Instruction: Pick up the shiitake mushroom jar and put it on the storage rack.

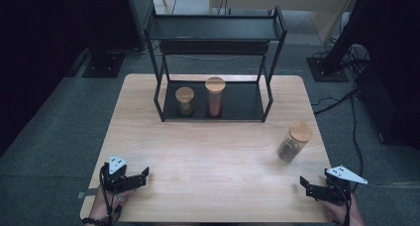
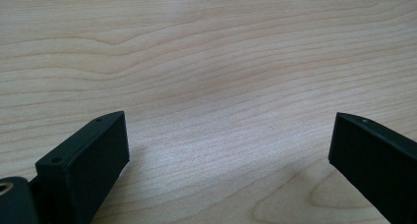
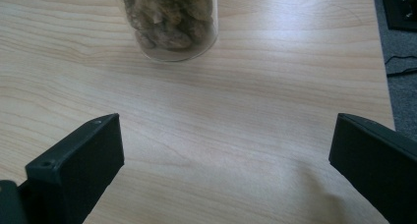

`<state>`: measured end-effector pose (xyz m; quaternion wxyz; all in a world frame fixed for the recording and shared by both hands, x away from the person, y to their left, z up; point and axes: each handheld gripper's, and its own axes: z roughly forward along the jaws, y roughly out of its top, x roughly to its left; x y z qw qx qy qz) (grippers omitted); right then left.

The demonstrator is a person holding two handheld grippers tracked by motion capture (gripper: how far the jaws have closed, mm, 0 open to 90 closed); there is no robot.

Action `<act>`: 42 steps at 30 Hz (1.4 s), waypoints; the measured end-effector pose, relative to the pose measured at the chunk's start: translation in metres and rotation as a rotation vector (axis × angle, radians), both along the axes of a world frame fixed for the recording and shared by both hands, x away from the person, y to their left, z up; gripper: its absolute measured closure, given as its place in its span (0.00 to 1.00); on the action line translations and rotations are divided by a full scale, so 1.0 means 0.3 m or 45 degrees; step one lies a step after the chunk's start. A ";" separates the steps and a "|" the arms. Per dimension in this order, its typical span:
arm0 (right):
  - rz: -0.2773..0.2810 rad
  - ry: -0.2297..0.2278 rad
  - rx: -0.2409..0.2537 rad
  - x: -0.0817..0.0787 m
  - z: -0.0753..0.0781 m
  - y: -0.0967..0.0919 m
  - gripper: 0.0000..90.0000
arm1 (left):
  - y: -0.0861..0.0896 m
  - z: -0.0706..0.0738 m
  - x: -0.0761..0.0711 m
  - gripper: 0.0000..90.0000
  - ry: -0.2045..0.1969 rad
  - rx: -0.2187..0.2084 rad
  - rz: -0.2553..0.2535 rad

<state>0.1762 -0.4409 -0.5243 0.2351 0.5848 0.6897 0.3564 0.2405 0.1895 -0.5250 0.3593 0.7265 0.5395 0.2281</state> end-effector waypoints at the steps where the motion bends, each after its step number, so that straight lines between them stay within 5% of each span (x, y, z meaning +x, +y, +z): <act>1: 0.004 0.002 0.000 0.004 -0.001 0.004 0.00 | 0.000 0.000 0.000 0.02 0.000 0.000 0.000; 42: 0.083 -0.050 -0.028 0.190 0.058 0.138 0.02 | 0.002 0.000 0.001 0.02 0.004 -0.005 -0.005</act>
